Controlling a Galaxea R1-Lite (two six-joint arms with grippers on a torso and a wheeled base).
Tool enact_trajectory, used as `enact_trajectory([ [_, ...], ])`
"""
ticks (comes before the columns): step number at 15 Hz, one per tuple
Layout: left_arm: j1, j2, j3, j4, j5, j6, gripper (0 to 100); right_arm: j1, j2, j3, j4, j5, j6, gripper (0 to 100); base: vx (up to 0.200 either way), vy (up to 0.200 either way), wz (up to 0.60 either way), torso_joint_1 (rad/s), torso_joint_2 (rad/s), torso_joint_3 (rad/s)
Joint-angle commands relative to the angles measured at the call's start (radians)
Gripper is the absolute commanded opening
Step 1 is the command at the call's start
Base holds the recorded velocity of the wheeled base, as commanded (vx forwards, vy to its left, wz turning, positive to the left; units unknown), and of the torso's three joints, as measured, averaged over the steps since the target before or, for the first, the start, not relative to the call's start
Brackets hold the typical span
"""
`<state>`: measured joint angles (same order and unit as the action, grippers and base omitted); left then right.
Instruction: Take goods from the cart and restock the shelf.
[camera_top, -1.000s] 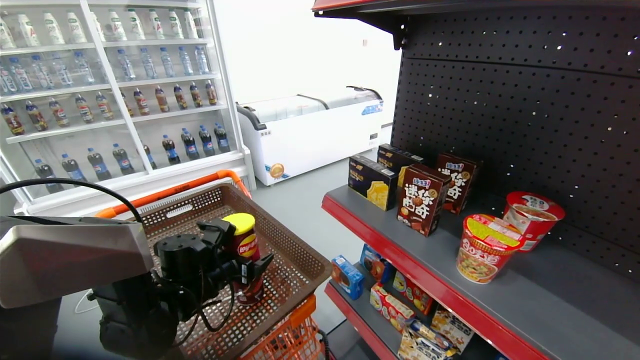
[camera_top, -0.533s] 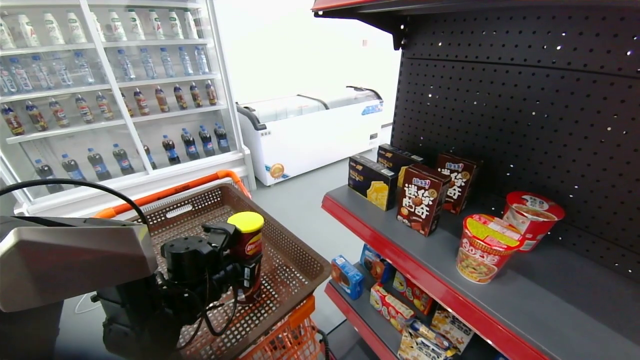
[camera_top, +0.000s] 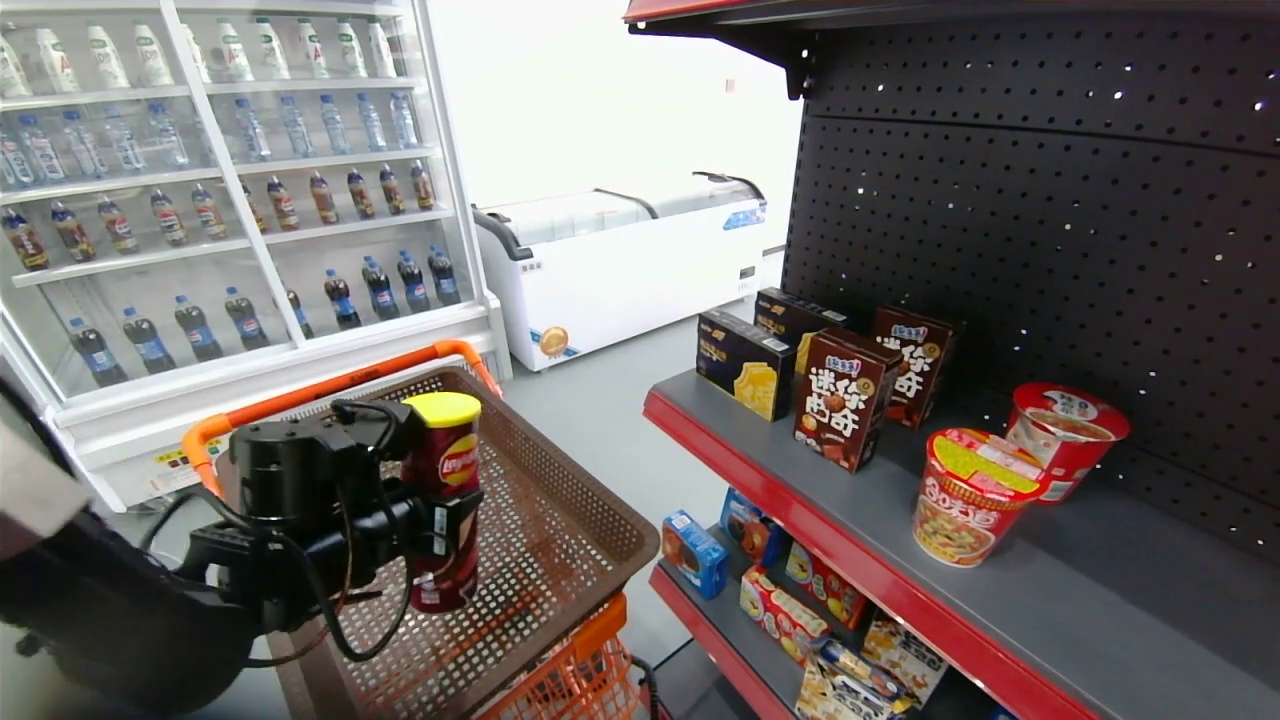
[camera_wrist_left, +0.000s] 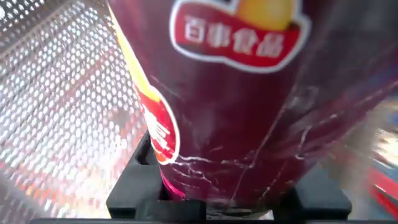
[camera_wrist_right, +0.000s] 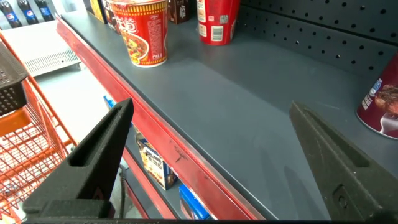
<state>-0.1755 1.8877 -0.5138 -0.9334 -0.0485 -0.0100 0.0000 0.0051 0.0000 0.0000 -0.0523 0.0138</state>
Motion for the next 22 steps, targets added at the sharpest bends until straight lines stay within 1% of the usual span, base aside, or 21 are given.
enact_trajectory([
  [1, 0.008, -0.308, -0.057, 0.219, -0.013, -0.022, 0, 0.000, 0.001, 0.000, 0.002, 0.000, 0.000, 100, 0.000, 0.000, 0.00, 0.000, 0.00, 0.000],
  [2, 0.008, -0.386, -0.066, 0.280, -0.016, -0.025, 0, 0.000, 0.001, 0.000, 0.000, 0.000, 0.000, 100, 0.000, 0.000, 0.00, 0.000, 0.00, 0.000],
  [3, 0.001, -0.450, -0.049, 0.297, -0.011, -0.031, 0, 0.000, 0.001, 0.000, 0.000, 0.000, 0.000, 100, 0.000, 0.000, 0.00, 0.000, 0.00, 0.000],
  [4, -0.012, -0.518, -0.012, 0.301, 0.001, -0.028, 0, 0.000, 0.001, 0.000, 0.000, 0.000, 0.000, 100, 0.000, 0.000, 0.00, 0.000, 0.00, 0.000],
  [5, -0.050, -0.610, 0.035, 0.297, 0.024, -0.025, 0, 0.000, 0.001, 0.000, 0.000, 0.000, 0.000, 100, 0.000, 0.000, 0.00, 0.000, 0.00, 0.000],
  [6, -0.065, -0.667, 0.080, 0.292, 0.036, -0.024, 0, 0.000, 0.001, 0.000, 0.000, 0.000, 0.000, 100, 0.000, 0.000, 0.00, 0.000, 0.00, 0.000],
  [7, -0.058, -0.713, 0.113, 0.291, 0.039, -0.033, 0, 0.000, 0.001, 0.000, 0.000, 0.000, 0.000, 100, 0.000, 0.000, 0.00, 0.000, 0.00, 0.000],
  [8, -0.027, -0.757, 0.138, 0.294, 0.038, -0.041, 0, 0.000, 0.001, 0.000, 0.002, 0.000, 0.000, 100, 0.000, 0.000, 0.00, 0.000, 0.00, 0.000],
  [9, 0.018, -0.829, 0.176, 0.298, 0.027, -0.036, 0, 0.000, 0.001, 0.000, 0.000, 0.000, 0.000, 100, 0.000, 0.000, 0.00, 0.000, 0.00, 0.000],
  [12, 0.019, -0.901, 0.204, 0.303, 0.024, -0.034, 0, 0.000, 0.001, 0.000, 0.000, 0.000, 0.000, 100, 0.000, 0.000, 0.00, 0.000, 0.00, 0.000],
  [13, 0.019, -0.934, 0.227, 0.301, -0.011, -0.034, 0, 0.000, 0.001, 0.000, 0.000, 0.000, 0.000, 100, 0.000, 0.000, 0.00, 0.000, 0.00, 0.000],
  [14, 0.022, -0.938, 0.227, 0.301, -0.036, -0.034, 0, 0.000, 0.001, 0.000, 0.000, 0.000, 0.000, 100, 0.000, 0.000, 0.00, 0.000, 0.00, 0.000],
  [15, 0.031, -0.946, 0.227, 0.300, -0.109, -0.034, 0, 0.000, 0.001, 0.000, 0.000, 0.000, 0.000, 100, 0.000, 0.000, 0.00, 0.000, 0.00, 0.000],
  [17, 0.030, -0.950, 0.221, 0.300, -0.113, -0.038, 0, 0.000, 0.001, 0.000, 0.002, 0.002, -0.003, 100, 0.000, 0.000, 0.00, 0.000, 0.00, 0.000],
  [19, 0.030, -0.966, 0.235, 0.301, -0.111, -0.034, 0, 0.000, 0.001, 0.000, 0.000, 0.020, -0.002, 100, 0.000, 0.000, 0.00, 0.000, 0.00, 0.000],
  [22, 0.031, -0.970, 0.245, 0.301, -0.109, -0.034, 0, 0.000, 0.001, 0.000, -0.002, 0.025, -0.005, 100, 0.000, 0.000, -0.60, -0.002, 0.00, 0.001],
])
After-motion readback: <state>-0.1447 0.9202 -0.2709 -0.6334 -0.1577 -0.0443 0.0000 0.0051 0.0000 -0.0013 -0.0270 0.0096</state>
